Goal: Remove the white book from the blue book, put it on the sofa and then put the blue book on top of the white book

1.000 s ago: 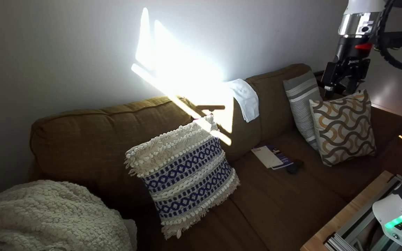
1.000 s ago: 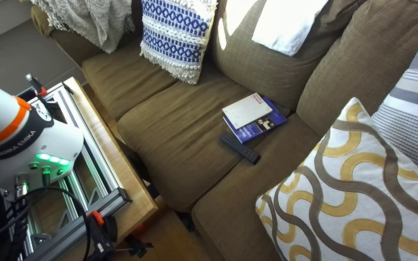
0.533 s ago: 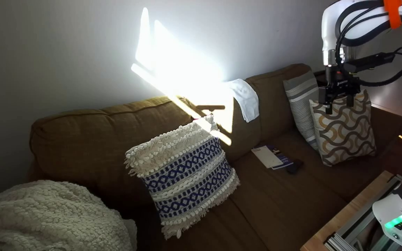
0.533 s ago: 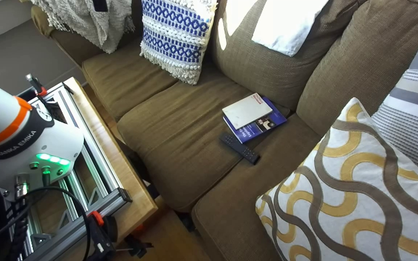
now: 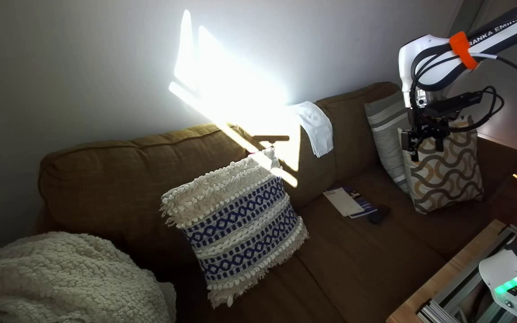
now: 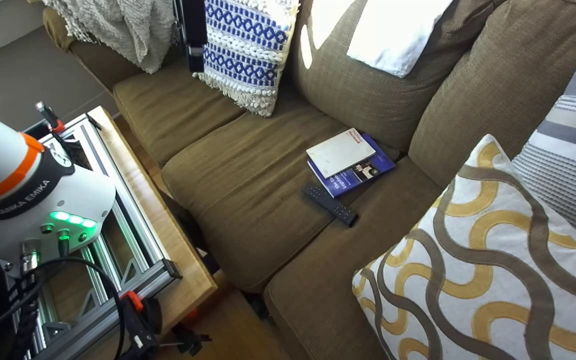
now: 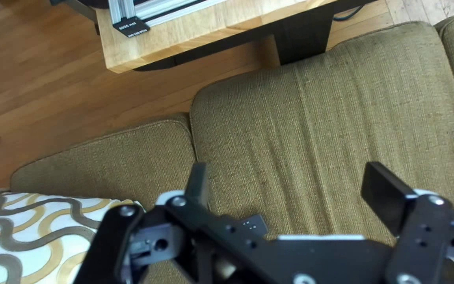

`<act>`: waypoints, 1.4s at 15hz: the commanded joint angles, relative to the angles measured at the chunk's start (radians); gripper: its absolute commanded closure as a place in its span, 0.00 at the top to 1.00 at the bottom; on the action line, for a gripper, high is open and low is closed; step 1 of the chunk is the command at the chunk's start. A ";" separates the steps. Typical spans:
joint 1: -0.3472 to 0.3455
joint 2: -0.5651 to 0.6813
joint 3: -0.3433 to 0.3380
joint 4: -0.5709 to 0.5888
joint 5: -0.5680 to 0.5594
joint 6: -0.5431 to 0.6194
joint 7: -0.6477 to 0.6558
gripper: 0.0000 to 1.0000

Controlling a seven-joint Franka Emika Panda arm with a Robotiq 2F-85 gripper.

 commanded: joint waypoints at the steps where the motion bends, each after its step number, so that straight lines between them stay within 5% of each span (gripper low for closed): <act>1: -0.011 0.116 -0.052 0.011 -0.007 0.063 -0.017 1.00; 5: -0.015 0.210 -0.096 0.021 0.019 0.086 -0.044 1.00; 14: 0.001 0.205 -0.100 0.020 0.004 0.078 -0.021 1.00; 17: -0.005 0.306 -0.114 0.080 -0.053 0.072 0.073 1.00; 21: 0.006 0.430 -0.131 0.132 -0.111 0.225 0.103 1.00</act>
